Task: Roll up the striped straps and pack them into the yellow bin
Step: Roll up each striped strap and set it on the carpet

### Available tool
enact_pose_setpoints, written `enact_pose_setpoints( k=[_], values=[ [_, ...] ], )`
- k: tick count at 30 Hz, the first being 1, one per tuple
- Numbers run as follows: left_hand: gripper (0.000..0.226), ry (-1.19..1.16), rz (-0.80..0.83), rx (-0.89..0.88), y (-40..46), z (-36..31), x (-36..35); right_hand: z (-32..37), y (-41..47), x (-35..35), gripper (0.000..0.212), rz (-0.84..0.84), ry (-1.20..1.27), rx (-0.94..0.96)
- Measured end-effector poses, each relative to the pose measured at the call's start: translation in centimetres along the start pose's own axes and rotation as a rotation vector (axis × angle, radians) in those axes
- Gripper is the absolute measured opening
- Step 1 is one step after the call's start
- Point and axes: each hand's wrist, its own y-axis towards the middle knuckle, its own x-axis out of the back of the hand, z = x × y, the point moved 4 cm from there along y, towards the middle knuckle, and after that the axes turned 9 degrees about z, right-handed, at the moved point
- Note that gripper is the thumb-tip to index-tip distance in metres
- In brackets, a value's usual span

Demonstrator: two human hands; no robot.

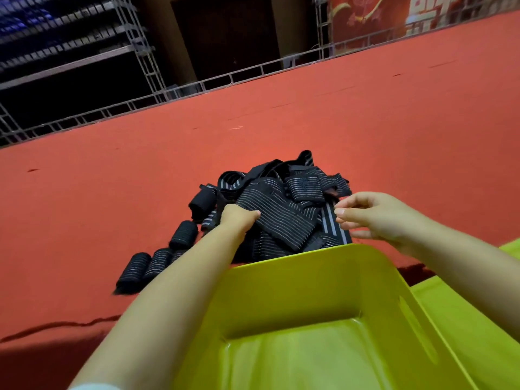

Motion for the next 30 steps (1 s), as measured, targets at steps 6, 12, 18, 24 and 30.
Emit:
enact_pose_setpoints(
  k=[6, 12, 18, 24, 30],
  values=[
    [0.017, -0.383, -0.054, 0.015, 0.6, -1.1, 0.5, -0.7, 0.2, 0.7, 0.003, -0.007, -0.014, 0.007],
    [0.017, -0.563, 0.194, 0.007, -1.9, -3.4, 0.2, 0.4, 1.7, -1.1, 0.021, 0.039, 0.074, 0.024],
    [0.021, -0.240, 0.483, -0.342, -6.8, -5.7, -1.9, 2.8, 3.5, -4.9, 0.022, 0.154, 0.414, -0.062],
    [0.012, -0.105, 0.538, -0.404, -8.5, -5.0, -1.6, 2.9, 3.4, -3.3, 0.016, -0.091, 0.428, 0.079],
    [0.033, -0.682, 0.529, 0.111, -9.0, -2.7, -0.8, 5.4, 0.4, -1.5, 0.030, -0.039, 0.468, 0.341]
  ],
)
